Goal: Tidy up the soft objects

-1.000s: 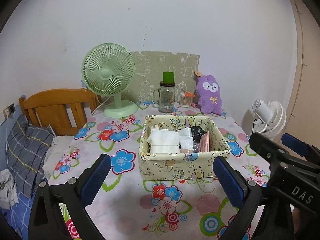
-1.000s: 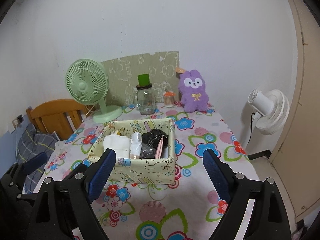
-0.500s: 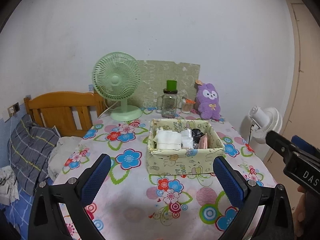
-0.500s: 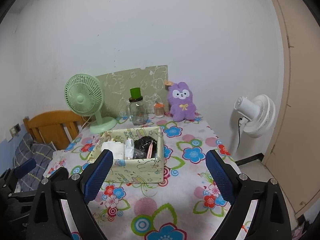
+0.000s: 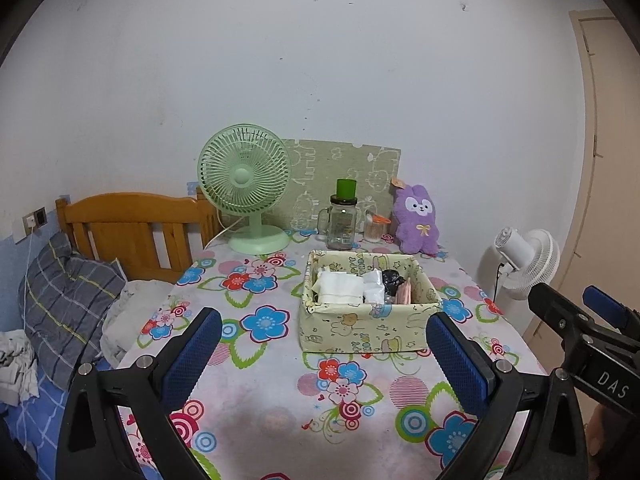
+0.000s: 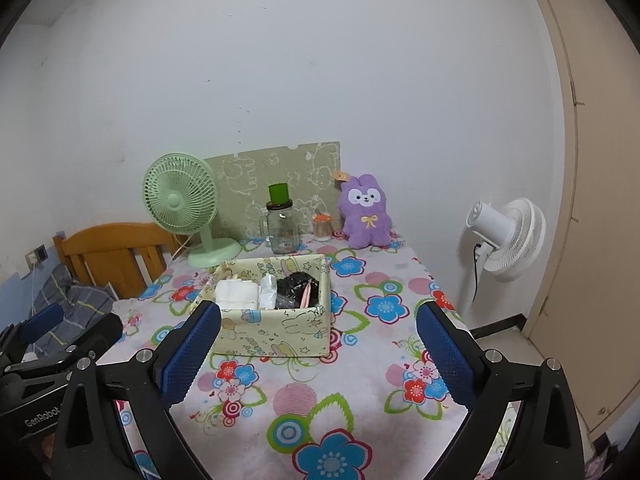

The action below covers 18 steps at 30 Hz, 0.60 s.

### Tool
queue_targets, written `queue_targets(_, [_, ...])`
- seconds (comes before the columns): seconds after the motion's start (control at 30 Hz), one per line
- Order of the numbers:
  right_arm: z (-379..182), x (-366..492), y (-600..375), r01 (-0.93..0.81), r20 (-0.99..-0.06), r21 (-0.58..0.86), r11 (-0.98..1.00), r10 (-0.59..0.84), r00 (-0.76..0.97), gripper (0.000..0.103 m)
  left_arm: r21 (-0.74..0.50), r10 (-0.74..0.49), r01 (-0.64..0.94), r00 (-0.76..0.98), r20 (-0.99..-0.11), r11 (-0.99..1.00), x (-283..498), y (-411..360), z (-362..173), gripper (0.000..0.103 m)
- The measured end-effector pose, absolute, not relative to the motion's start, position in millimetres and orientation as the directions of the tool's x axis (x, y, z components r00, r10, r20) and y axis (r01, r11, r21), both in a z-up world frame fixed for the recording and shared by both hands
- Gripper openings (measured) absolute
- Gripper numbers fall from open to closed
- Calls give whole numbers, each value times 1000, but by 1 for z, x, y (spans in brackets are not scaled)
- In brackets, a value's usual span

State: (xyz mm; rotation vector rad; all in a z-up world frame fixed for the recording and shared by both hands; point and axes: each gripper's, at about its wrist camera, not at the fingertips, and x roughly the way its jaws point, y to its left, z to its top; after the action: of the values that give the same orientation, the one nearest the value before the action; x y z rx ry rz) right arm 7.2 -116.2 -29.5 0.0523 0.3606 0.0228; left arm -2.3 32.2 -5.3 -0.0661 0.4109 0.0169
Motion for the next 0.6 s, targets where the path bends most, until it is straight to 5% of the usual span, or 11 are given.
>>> queue_targets(0.6, [-28,4,-117,-12,-352,54,998,30,935,100,-62,-5,-22,914,-405,998,-5,28,-6,103])
